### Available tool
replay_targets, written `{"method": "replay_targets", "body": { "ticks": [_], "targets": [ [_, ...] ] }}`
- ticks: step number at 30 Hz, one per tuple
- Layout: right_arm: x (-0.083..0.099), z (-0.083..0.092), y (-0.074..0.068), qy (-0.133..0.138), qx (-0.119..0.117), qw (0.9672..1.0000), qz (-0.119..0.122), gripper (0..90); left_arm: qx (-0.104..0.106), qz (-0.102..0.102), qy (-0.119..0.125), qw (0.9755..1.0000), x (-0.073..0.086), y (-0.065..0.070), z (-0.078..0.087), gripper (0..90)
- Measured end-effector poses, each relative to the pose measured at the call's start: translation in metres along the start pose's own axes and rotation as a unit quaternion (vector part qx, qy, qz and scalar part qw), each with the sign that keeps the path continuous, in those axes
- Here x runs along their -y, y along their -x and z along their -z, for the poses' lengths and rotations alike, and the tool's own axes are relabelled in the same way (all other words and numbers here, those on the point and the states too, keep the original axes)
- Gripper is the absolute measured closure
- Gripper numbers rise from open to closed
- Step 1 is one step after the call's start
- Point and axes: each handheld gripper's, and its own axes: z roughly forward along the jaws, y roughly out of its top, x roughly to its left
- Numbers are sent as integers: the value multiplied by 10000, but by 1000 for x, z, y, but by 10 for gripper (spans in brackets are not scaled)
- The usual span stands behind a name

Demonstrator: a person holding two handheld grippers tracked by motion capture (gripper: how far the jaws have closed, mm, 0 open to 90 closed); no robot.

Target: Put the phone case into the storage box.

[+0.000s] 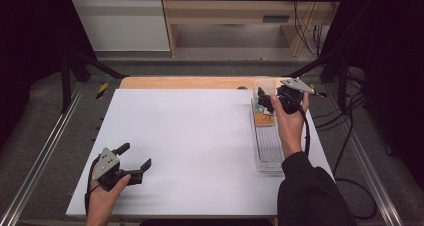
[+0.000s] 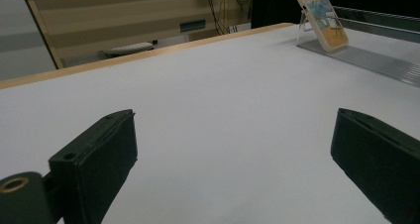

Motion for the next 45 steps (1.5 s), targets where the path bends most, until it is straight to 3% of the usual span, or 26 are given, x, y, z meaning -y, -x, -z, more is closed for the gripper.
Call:
{"method": "replay_targets", "body": {
  "ticks": [26, 45],
  "targets": [
    [11, 16, 3, -89, -202, 9997, -53, 48, -31, 18, 36, 10000, 0, -2, 2, 36],
    [11, 33, 10, -1, -366, 9993, -60, 61, -60, 158, 258, 9995, -2, -8, 10, 35]
  ]
}}
